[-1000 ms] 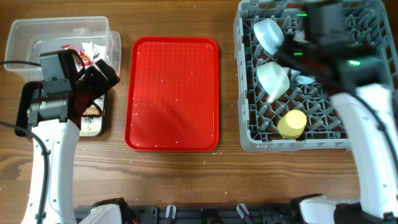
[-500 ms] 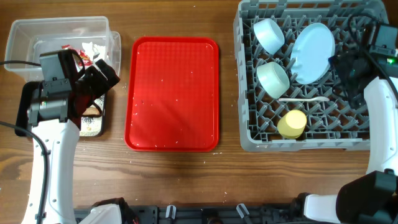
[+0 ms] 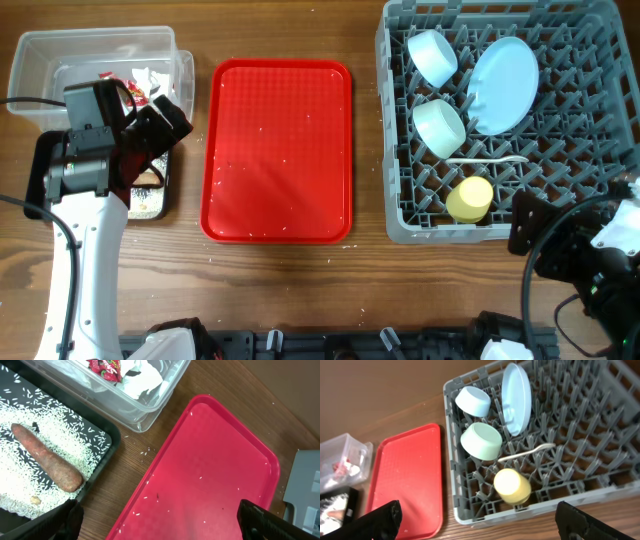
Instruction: Sort waste into correct bins and load items into the dishwasher rack
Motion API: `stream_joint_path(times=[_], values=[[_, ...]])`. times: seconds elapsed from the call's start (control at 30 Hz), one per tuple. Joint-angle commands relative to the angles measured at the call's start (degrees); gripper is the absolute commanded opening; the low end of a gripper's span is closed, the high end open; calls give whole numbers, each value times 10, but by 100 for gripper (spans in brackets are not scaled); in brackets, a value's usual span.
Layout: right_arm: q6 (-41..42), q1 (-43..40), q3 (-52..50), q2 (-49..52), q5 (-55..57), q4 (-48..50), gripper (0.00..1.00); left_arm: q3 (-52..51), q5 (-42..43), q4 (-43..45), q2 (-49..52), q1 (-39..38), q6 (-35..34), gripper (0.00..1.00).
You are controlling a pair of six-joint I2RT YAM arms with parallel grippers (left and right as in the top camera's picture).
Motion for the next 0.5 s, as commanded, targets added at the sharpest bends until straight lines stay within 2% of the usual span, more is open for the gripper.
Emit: stream_joint_path(times=[0.0, 0.13, 0.27, 0.33, 0.47], values=[[-72, 0, -27, -5, 9, 45, 100, 8, 7, 1, -3, -3, 13, 100], [-77, 14, -170, -67, 7, 230, 100, 8, 7, 1, -3, -3, 13, 100], [-59, 82, -469, -200, -6, 526, 100, 8, 7, 1, -3, -3, 13, 100], [-27, 97, -585, -245, -6, 635, 100, 8, 7, 1, -3, -3, 13, 100], [-28, 142, -744, -318, 35, 788, 100, 8, 7, 1, -3, -3, 13, 100]])
